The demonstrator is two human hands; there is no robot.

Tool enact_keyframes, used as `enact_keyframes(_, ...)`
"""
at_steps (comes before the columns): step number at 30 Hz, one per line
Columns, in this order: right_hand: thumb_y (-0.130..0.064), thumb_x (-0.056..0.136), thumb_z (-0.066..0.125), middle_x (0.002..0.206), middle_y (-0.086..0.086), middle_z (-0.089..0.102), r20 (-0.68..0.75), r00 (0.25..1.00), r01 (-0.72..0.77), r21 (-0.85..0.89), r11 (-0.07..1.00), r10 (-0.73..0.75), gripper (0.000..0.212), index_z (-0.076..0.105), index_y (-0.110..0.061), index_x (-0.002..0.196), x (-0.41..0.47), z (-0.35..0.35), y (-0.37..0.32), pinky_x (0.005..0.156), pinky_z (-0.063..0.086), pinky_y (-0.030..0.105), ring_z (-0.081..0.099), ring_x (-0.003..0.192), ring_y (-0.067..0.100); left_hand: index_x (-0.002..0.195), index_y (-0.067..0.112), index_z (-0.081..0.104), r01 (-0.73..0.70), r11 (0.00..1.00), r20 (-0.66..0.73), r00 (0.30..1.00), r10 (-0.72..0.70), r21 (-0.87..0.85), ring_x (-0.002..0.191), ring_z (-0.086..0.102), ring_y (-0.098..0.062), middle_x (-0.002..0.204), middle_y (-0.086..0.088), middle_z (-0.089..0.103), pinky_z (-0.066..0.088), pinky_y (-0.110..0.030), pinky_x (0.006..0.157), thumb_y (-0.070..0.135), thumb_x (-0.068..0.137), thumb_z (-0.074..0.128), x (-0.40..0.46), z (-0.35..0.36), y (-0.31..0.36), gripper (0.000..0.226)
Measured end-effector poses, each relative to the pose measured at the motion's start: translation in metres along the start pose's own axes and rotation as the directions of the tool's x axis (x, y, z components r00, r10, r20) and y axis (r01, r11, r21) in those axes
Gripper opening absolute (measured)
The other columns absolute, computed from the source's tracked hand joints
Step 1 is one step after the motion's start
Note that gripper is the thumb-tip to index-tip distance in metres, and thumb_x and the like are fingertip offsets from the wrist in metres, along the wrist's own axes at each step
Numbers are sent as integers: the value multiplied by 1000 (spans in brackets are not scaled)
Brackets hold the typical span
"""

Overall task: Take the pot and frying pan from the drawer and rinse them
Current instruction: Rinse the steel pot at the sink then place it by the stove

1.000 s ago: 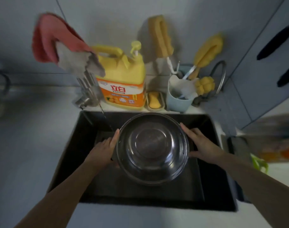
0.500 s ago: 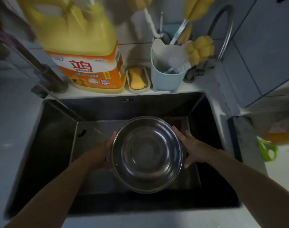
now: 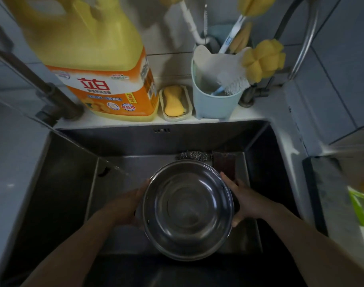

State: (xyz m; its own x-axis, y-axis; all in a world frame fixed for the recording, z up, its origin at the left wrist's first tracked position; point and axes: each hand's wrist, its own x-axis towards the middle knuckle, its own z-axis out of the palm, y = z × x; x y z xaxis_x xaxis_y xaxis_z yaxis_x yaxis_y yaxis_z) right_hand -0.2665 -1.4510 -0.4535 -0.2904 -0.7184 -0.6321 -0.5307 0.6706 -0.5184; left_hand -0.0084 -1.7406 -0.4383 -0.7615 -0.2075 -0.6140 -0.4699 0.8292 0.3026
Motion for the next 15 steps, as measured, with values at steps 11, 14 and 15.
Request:
enact_keyframes(11,-28,46,96,156,3,11,-21,1000,11,-30,999,-12,153,-27,-66,129,0,1,2,115,33,40,23,144,24,121,4,61,316,757,-472,627,-619,-572,103,60,-34,115,-18,64,45,-38,87,20,94,59,-66,-39,-25,32)
enact_keyframes(14,-30,43,96,156,1,12,-25,1000,16,-32,999,-17,154,-29,-72,123,2,3,4,114,34,42,25,144,24,126,11,57,146,618,-553,324,-768,-773,109,58,-32,116,-14,61,43,-41,92,32,97,52,-85,-88,-35,36)
enact_keyframes(15,-31,42,96,157,1,12,-25,1000,17,-36,999,-18,154,-29,-73,123,2,3,4,114,34,42,25,144,24,134,15,51,60,563,-531,265,-805,-824,114,56,-28,125,-11,59,43,-39,96,38,97,50,-88,-105,-38,43)
